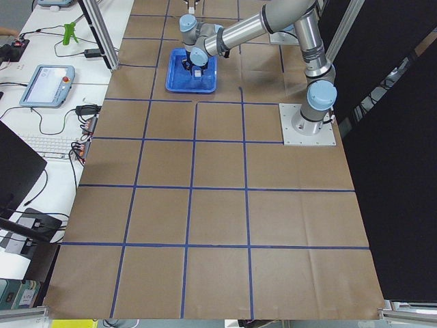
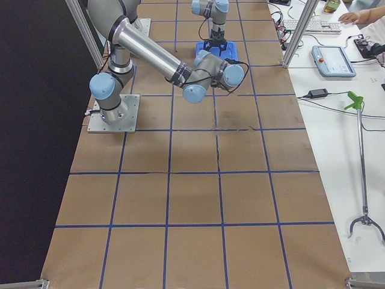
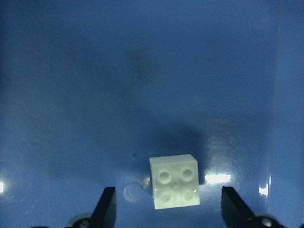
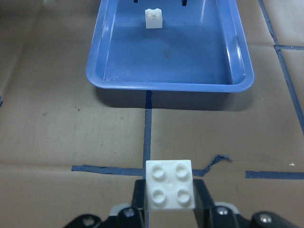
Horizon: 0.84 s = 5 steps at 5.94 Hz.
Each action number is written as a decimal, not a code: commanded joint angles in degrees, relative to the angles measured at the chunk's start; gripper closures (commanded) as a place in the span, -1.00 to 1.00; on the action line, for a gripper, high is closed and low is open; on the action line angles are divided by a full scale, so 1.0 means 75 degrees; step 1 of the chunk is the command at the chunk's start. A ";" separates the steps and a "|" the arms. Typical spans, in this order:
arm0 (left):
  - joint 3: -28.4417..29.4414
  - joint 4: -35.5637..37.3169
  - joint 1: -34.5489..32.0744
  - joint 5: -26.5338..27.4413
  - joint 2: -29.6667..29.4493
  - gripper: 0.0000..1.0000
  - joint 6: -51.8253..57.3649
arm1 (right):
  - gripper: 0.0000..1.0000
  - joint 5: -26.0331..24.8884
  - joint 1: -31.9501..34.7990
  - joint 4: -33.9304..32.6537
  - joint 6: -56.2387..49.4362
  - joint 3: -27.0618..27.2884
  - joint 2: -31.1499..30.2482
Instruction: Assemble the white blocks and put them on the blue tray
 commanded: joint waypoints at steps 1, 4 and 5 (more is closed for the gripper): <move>0.0176 -0.1222 0.0364 0.0010 0.1041 -0.99 0.0033 | 0.51 0.0080 0.0320 -0.0153 0.0213 0.0164 -0.0065; 0.1474 -0.4274 0.0496 0.0092 0.2276 -0.99 -0.0060 | 0.51 0.0511 0.1491 -0.2228 0.2244 0.0769 0.0017; 0.1594 -0.4918 0.0507 -0.0140 0.2765 -0.99 -0.0154 | 0.51 0.0606 0.2191 -0.3655 0.3553 0.1191 0.0052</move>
